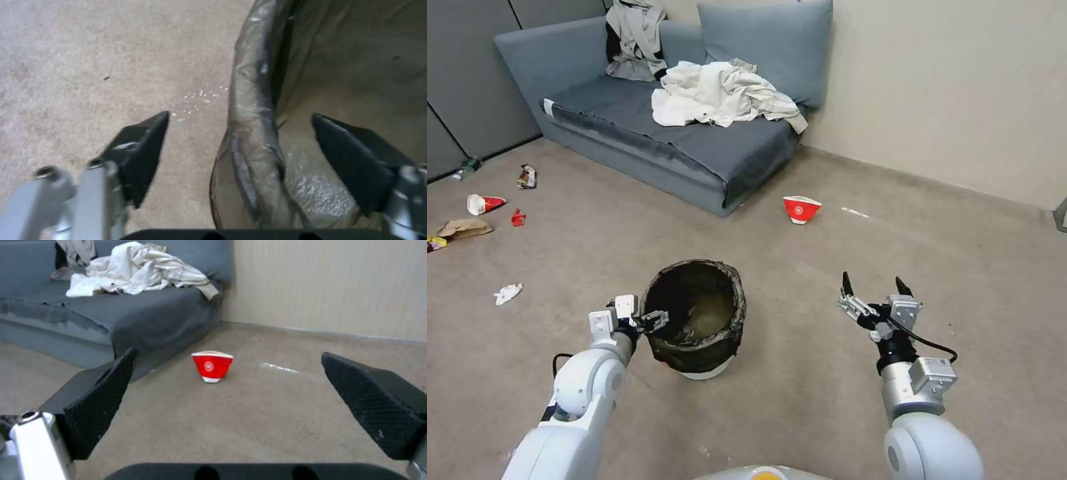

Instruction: Pick up the trash can from the floor.

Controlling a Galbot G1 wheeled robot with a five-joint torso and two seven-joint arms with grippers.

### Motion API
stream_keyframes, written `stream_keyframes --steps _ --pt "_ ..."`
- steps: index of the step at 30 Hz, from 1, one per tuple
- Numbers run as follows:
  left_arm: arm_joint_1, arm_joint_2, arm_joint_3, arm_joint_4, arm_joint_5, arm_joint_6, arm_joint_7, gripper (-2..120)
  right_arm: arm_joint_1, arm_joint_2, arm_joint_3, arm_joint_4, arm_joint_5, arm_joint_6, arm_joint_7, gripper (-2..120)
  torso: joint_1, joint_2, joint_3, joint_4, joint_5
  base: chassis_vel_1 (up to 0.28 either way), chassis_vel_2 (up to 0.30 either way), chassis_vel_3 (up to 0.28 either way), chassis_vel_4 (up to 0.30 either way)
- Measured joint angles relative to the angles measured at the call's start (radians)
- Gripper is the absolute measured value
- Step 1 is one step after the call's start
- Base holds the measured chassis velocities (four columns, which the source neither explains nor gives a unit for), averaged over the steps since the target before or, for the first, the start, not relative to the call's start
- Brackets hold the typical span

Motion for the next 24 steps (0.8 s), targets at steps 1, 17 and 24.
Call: stream_keyframes --steps 1,17,24 --pt "-0.003 0.0 0.0 0.0 -0.01 0.005 -0.007 74 0.0 0.0 0.0 -0.001 -0.001 0.003 0.0 100 0.0 0.0 0.0 0.0001 0.0 0.0 0.0 0.0 0.0" --pt "-0.02 -0.028 0.015 0.015 -0.034 0.01 -0.035 17 0.003 -0.006 0.0 -0.003 -0.002 0.01 -0.006 100 0.0 0.0 0.0 0.0001 0.0003 0.0 0.0 0.0 0.0" --pt "-0.011 -0.041 0.018 0.009 -0.042 -0.03 -0.047 3 0.005 -0.009 0.0 -0.005 -0.002 0.01 -0.006 100 0.0 0.0 0.0 0.0 -0.0001 0.0 0.0 0.0 0.0"
